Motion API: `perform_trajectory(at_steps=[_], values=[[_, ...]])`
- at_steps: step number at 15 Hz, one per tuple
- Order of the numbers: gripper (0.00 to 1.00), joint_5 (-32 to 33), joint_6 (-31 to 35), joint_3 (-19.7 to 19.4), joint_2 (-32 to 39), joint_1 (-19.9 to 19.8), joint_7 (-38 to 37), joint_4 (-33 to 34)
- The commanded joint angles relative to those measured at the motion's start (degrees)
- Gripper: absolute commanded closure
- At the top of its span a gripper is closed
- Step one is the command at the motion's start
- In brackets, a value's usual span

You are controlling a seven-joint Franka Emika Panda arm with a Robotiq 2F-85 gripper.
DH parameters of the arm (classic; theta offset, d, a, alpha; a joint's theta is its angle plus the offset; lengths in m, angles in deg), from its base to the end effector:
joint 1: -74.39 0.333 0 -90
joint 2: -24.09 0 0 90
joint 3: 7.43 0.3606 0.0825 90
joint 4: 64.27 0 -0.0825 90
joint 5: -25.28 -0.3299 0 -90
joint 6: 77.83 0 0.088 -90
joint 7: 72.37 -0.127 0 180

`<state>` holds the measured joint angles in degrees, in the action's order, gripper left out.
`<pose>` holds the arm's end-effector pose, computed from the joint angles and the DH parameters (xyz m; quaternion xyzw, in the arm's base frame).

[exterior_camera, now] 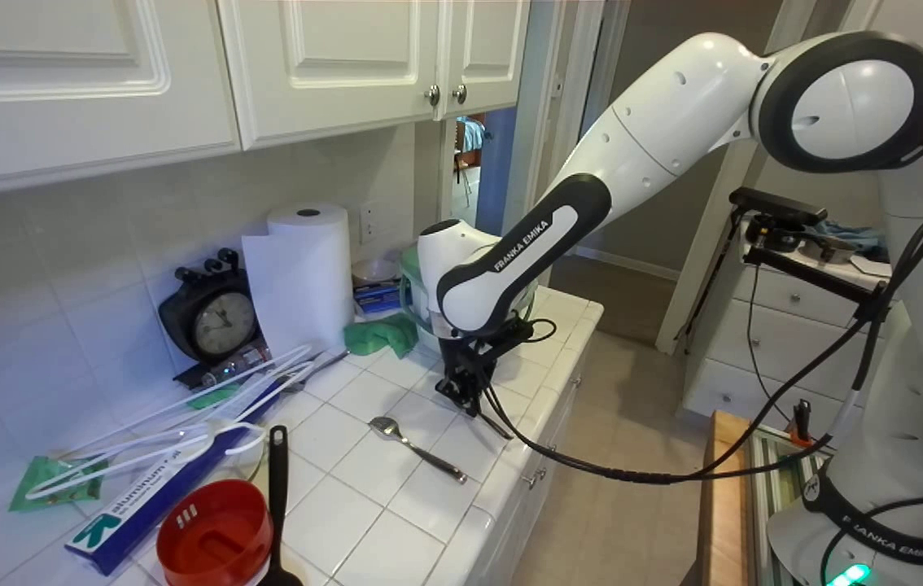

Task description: Use the spoon to close the lid of the bin

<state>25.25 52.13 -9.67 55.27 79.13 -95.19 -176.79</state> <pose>0.5738 0.0264 0.2377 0.9775 -0.1737 -0.1143 0.0361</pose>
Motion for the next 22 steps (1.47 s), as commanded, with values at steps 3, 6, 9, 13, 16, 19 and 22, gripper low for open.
perform_trajectory(at_steps=[3,6,9,13,16,19,22], values=[[0.79,0.69,-0.16,-0.74,0.47,0.65,0.66,0.32],[0.55,0.92,-0.18,-0.92,0.50,0.76,0.44,0.34],[0.47,0.88,0.04,-0.98,0.41,0.80,0.32,0.34],[0.09,1.04,1.94,-0.87,-1.05,1.51,-0.46,-0.30],[0.00,0.12,3.31,-0.49,-1.73,2.07,-1.30,-0.40],[0.00,-0.19,4.01,-0.27,-3.02,2.64,-1.55,-0.54],[0.00,-0.70,2.82,-0.45,-5.59,3.07,-3.55,0.19]])
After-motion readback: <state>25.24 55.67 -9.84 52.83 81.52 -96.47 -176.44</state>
